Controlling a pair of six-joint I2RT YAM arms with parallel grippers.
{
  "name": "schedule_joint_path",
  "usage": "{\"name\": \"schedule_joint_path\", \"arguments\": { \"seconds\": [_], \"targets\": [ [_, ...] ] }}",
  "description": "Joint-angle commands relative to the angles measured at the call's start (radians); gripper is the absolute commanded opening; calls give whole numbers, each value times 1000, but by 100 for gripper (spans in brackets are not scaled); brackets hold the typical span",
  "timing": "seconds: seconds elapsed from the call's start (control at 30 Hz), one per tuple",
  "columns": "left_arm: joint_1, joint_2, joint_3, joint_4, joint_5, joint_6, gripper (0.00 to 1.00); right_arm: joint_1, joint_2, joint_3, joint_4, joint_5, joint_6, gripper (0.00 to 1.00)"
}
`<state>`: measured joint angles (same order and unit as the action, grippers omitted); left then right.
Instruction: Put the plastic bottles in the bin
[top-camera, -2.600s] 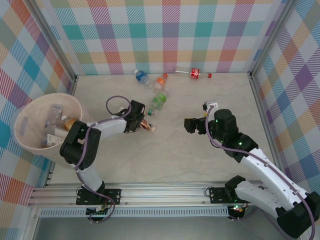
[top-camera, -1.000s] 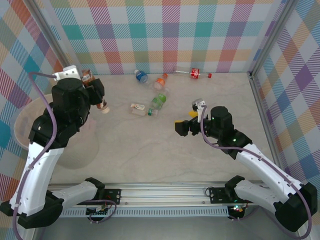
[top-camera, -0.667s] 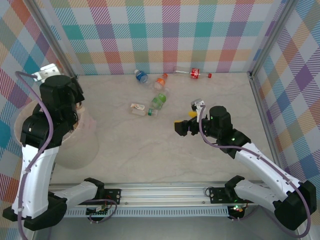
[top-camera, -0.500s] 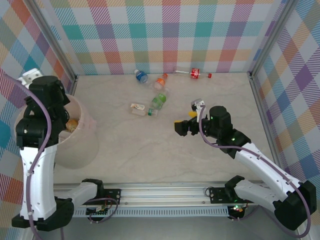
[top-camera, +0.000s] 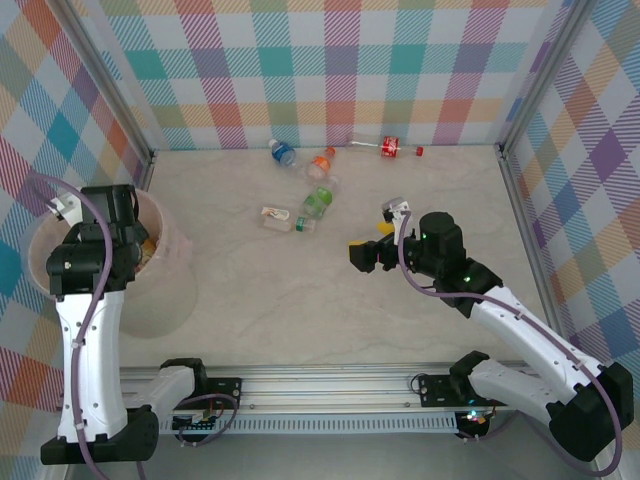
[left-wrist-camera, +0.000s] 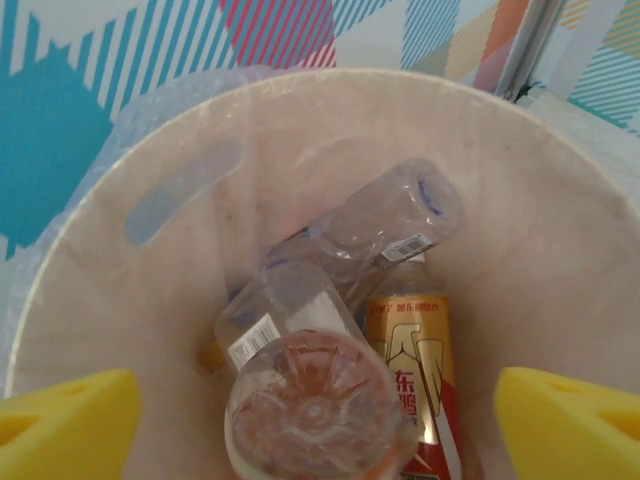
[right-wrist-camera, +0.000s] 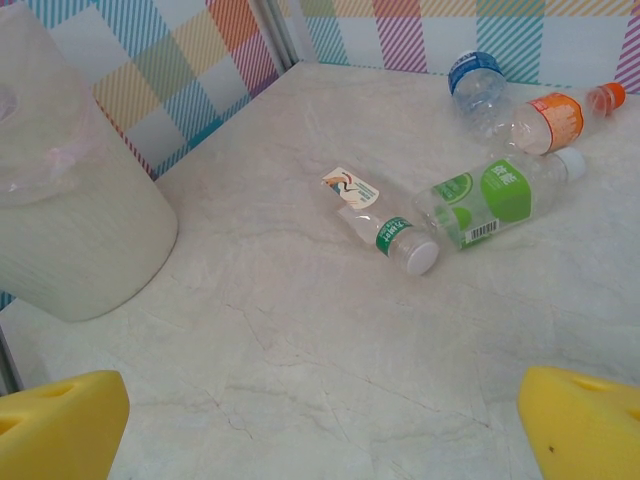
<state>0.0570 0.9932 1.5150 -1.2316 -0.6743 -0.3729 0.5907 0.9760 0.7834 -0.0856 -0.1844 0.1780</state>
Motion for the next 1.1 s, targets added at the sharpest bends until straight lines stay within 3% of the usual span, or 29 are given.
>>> {"name": "schedule_joint_path", "arguments": {
  "seconds": [0.0,0.43,0.7,0.97,1.07],
  "targets": [
    [15,-38,14,-25,3,-51,97,8,-12,-8,48,-2,-8,100],
    [15,-6,14,17,208,-74,100,8,-11,-14,42,19,-8,100],
    [13,18,15,128,669,-238,100,8,8,-13,53,61,42,100],
    [-14,19,66,164,688,-251,100,6,3,-18,39,186,112,100],
    [-82,34,88,179,712,-265,100,4,4,-22,47,197,117,100]
  ]
}}
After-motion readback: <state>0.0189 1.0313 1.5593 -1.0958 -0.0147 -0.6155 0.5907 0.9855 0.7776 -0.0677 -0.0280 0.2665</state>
